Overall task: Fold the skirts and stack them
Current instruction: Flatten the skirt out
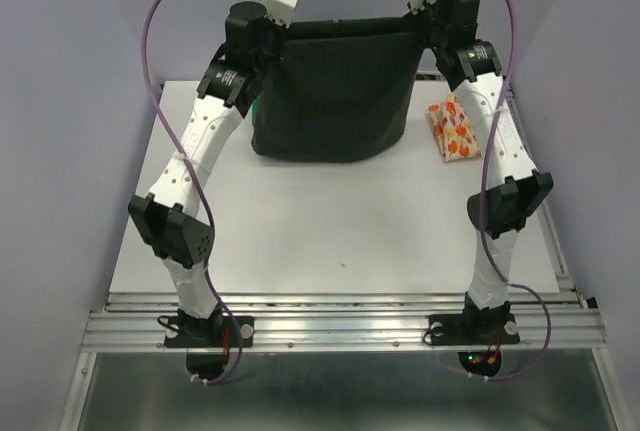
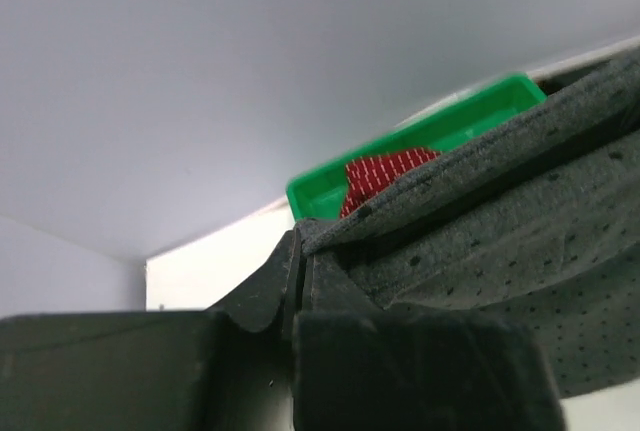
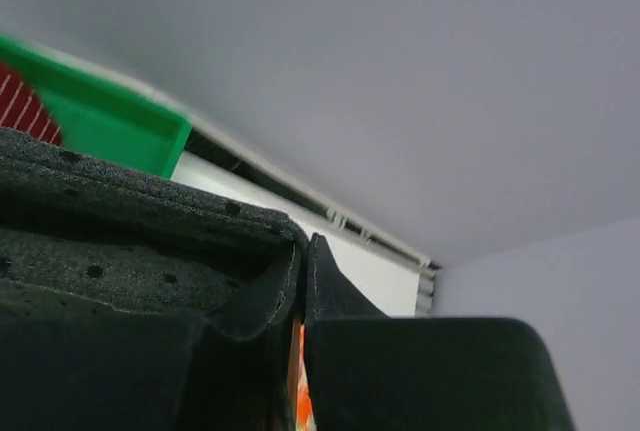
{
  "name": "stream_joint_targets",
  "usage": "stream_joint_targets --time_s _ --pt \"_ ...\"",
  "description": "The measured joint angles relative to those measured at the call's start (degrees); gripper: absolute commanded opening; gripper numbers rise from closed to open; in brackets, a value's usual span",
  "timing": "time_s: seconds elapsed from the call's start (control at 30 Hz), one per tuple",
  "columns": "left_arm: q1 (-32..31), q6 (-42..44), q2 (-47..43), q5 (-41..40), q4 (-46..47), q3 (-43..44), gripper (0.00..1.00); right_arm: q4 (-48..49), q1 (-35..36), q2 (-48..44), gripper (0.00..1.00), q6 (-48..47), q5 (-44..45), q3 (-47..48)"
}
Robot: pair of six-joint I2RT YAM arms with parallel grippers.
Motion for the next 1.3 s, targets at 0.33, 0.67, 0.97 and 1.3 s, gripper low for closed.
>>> stream_joint_targets --time_s 0.33,0.67,0.97,1.3 --pt "2.4 -1.0 7.6 0.6 10.7 13.7 0.00 19.7 0.1 1.9 0.01 -3.2 4.2 3.7" --pt "2.3 0.3 -11.7 6.1 19.6 -18.4 0.00 26.4 0.5 -16.7 0.01 -1.4 -0.5 -26.0" --pt "2.3 -0.1 -12.1 6.4 15.3 -19.2 0.00 21.4 0.7 -9.7 0.01 -1.3 1.2 -18.9" --pt "2.3 -0.2 -9.4 6.0 18.0 -5.7 0.00 24.0 1.1 -5.4 0.01 -2.0 1.4 -0.6"
